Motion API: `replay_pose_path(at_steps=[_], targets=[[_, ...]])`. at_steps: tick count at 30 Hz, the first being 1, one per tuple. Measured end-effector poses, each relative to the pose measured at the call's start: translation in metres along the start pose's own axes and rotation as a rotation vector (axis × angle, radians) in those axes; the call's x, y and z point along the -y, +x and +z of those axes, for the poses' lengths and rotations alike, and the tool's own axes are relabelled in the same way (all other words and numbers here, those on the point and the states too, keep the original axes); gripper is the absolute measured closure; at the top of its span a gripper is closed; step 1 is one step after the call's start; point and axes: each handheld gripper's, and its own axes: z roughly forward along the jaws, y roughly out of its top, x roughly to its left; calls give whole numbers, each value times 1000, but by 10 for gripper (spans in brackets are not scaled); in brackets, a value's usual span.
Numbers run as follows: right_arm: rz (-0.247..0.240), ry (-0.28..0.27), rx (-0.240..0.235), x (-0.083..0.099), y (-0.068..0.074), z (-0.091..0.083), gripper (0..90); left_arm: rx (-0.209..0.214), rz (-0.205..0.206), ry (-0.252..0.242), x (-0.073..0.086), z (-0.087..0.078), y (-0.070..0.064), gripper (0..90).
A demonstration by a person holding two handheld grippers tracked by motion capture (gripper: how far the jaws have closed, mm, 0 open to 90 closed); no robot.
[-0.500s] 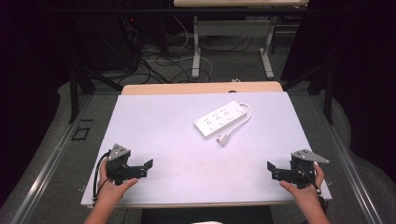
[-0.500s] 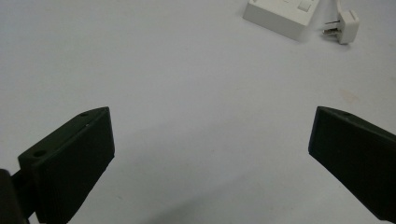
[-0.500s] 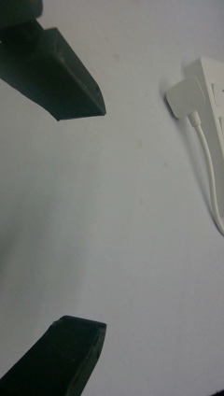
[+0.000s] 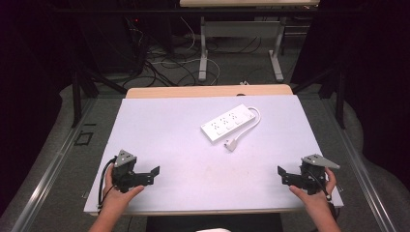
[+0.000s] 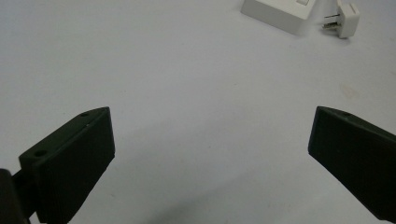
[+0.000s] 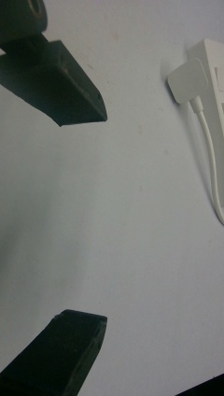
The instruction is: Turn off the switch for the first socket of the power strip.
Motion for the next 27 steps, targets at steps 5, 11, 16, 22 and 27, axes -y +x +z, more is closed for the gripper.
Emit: replay_pose_path(at_steps=[5, 11, 16, 22, 27], targets=[[-17, -2, -12, -6, -2, 5, 34, -10, -8, -3, 0, 1, 2, 15], [-11, -23, -27, -12, -6, 7, 53, -19, -4, 0, 2, 1, -1, 18], [-30, -21, -50, -18, 2, 7, 65, -20, 1, 23, 6, -4, -3, 18], [-3, 18, -93, -24, 9, 10, 116, -27, -6, 11, 6, -9, -2, 18], [-11, 41, -110, -30, 15, 15, 140, -33, -24, -6, 6, -12, 0, 18]])
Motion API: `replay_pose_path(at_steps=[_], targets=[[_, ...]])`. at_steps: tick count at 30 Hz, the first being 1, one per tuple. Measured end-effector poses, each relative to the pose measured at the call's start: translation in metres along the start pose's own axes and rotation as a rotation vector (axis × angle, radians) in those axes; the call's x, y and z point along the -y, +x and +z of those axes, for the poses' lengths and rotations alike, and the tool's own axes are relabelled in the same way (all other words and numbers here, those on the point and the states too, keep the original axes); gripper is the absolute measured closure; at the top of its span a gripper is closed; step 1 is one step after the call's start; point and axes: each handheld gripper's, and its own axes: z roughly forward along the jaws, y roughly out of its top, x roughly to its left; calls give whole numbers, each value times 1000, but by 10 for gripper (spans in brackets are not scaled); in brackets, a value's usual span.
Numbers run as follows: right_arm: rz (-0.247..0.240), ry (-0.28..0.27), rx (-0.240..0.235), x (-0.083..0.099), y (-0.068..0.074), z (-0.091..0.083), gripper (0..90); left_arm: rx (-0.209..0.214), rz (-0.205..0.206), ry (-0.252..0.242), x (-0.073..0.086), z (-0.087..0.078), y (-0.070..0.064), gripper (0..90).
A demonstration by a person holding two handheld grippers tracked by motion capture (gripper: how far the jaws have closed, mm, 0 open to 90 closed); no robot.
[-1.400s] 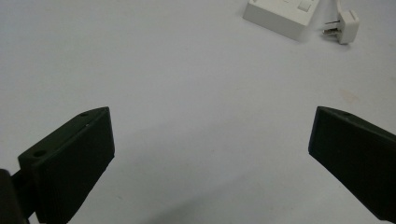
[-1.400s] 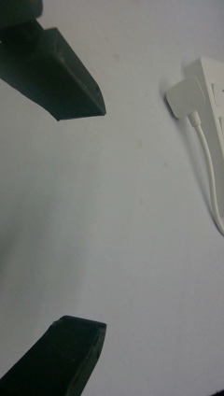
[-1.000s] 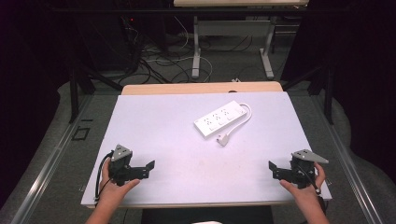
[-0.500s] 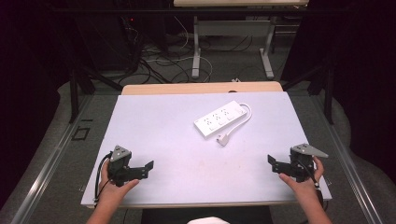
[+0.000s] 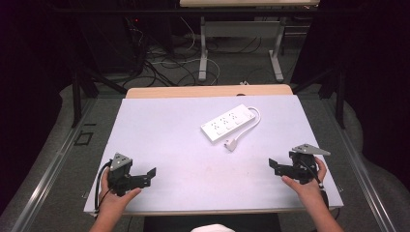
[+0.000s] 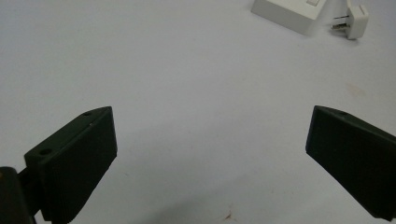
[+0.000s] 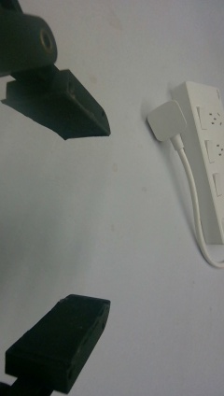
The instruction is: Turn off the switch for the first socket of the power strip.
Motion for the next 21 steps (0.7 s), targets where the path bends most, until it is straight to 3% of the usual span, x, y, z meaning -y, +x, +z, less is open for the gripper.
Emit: replay_pose_path(at_steps=[3, 9, 11, 21], targets=[[-29, 8, -11, -3, 2, 3, 145, -5, 0, 5, 0, -1, 1, 18], [-24, 35, -33, -10, 4, 6, 149, -12, 4, 4, 1, 0, -1, 18], [-11, 52, -62, -14, 4, 5, 149, -13, 4, 7, 1, -1, 0, 18], [-60, 104, -71, -29, 7, 10, 151, -17, -6, 9, 2, 1, 0, 18]])
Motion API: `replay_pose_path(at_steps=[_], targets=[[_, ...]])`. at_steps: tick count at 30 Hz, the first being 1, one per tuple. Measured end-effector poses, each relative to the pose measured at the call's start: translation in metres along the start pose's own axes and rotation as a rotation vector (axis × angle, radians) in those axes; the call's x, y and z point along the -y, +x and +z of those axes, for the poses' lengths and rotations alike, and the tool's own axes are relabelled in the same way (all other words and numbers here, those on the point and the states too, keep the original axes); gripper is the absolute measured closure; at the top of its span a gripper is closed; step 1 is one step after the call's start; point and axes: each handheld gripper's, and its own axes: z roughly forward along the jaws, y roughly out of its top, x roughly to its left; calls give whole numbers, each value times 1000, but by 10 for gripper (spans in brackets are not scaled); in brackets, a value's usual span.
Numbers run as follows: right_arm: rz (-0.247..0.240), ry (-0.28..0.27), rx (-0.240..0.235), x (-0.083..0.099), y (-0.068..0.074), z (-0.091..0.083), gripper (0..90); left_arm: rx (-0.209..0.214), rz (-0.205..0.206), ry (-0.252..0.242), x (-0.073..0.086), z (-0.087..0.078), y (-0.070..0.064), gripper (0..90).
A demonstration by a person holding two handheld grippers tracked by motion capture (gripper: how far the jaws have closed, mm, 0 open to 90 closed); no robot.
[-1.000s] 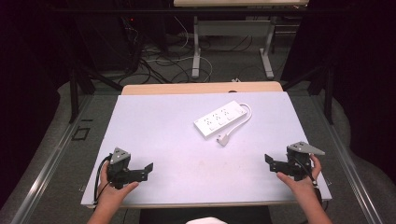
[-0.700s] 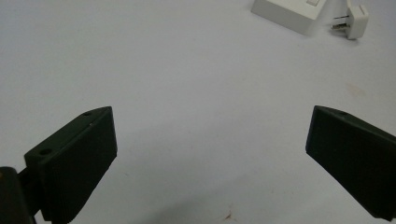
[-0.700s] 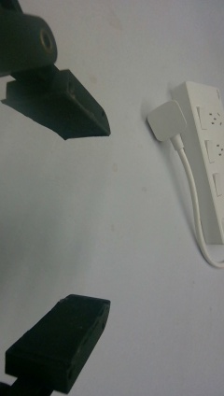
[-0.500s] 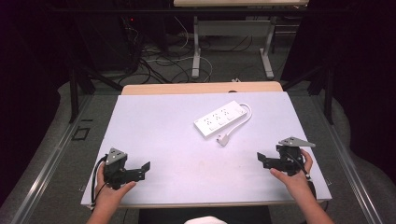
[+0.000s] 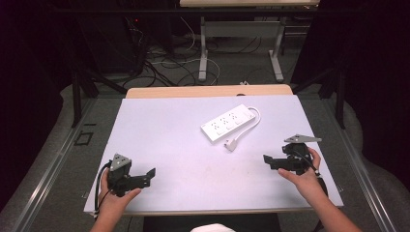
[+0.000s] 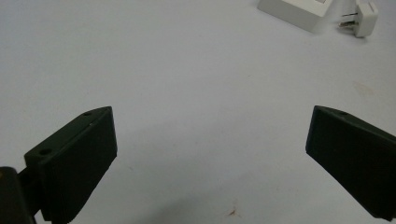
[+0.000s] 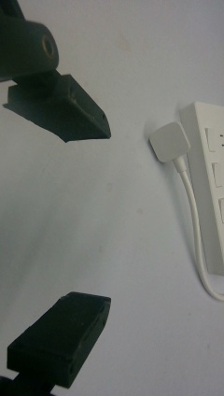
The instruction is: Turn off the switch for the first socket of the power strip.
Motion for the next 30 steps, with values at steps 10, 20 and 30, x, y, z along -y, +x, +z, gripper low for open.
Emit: replay_pose_path(at_steps=[10, 20, 30], targets=[[-68, 17, -13, -17, 10, 0, 151, -1, 3, 0, 0, -1, 0, 22], [-107, 15, -15, -35, 16, -2, 151, -4, 5, -1, 0, -1, 0, 22], [-128, 13, -18, -51, 20, 0, 154, -3, 9, 4, 0, -1, 0, 22]])
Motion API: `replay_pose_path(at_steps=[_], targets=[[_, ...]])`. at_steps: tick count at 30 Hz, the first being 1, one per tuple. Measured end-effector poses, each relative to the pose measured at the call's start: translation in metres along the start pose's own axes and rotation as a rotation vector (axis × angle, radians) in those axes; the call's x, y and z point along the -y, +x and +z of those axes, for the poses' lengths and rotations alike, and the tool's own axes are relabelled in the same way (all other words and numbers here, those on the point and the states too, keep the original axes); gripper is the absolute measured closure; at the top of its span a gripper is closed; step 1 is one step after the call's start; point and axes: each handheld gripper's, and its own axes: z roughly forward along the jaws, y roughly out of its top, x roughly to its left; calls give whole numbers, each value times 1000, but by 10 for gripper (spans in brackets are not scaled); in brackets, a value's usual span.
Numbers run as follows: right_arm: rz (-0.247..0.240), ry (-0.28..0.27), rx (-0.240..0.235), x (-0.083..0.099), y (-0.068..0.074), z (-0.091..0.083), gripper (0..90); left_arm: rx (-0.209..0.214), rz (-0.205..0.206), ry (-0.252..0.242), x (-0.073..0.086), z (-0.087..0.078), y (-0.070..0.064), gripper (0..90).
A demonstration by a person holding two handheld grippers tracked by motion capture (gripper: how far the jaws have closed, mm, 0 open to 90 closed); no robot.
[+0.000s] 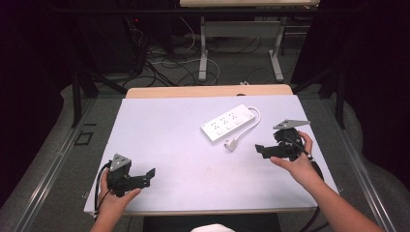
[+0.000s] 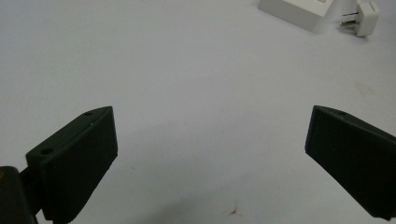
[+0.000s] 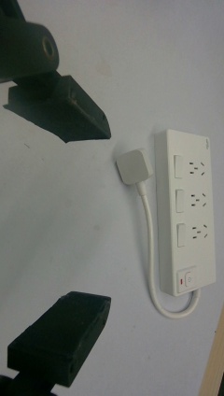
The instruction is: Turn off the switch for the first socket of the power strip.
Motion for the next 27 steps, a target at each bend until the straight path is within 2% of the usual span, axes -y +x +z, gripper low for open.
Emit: replay_pose_path(at_steps=[27], targets=[[19, 10, 3, -48, -7, 6, 169, 3, 4, 0, 0, 1, -1, 22]])
